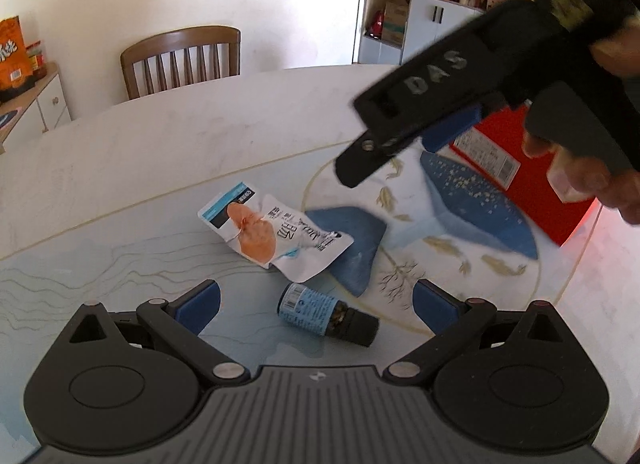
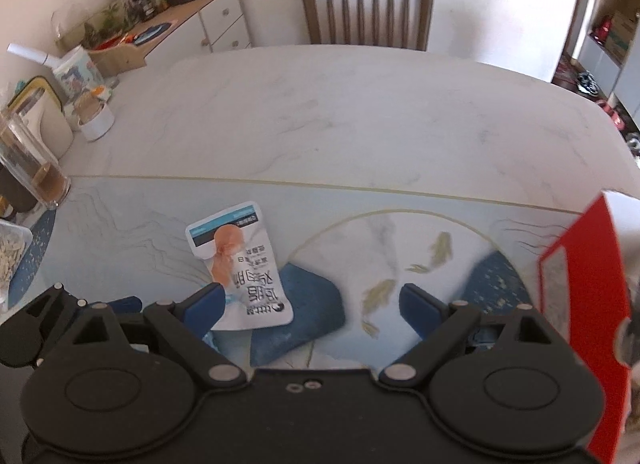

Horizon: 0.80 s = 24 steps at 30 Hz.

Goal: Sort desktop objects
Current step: 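Grasp the brown oil bottle with the left tool while the right tool grasps the shrimp snack packet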

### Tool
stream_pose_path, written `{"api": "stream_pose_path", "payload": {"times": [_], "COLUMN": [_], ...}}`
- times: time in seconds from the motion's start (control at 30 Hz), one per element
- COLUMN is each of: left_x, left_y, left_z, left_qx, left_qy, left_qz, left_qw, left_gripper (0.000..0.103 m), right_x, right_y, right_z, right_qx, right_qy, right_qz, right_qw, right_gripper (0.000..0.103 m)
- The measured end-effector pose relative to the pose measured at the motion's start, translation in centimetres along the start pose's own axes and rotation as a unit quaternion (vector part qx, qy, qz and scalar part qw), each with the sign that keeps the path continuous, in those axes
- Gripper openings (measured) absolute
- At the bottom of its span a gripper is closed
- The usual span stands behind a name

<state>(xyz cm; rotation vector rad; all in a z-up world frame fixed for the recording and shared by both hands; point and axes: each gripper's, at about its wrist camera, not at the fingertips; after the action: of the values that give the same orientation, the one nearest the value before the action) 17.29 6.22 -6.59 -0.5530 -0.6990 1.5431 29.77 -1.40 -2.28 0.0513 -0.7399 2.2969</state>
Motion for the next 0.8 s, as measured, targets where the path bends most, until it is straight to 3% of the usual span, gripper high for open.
{"api": "stream_pose_path", "payload": {"times": [0.27, 0.53, 0.8], "left_x": [-0.7, -0.7, -0.9], "left_y": [0.9, 1.4, 1.8], "left_z": [-1.1, -1.9, -2.4], "left_qx": [-0.009, -0.012, -0.011], "left_qy": [0.009, 0.014, 0.021], "left_qz": [-0.044, -0.044, -0.049], "left_qw": [0.9990, 0.9988, 0.9985], "left_gripper": [0.103, 0.103, 0.103], "right_x": [1.0, 3.1, 4.4], "right_y": [-1.1, -2.2, -2.6], "right_z": [-3.2, -6.4, -9.3], "right_qx": [0.024, 0.044, 0.062], "right_qy": [-0.015, -0.033, -0.022], "right_qz": [0.027, 0.056, 0.086], "right_qw": [0.999, 0.997, 0.994], "right_gripper": [0.094, 0.094, 0.094]}}
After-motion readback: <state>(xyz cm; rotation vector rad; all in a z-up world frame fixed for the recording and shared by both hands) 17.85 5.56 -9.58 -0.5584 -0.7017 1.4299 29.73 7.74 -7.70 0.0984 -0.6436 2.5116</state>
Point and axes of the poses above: each gripper's, at about its wrist camera, not at the fingertips, and z roughly against the way its jaws point, x to its left, y to its underside, and after that the axes turned 8 degrees about -y, right-handed
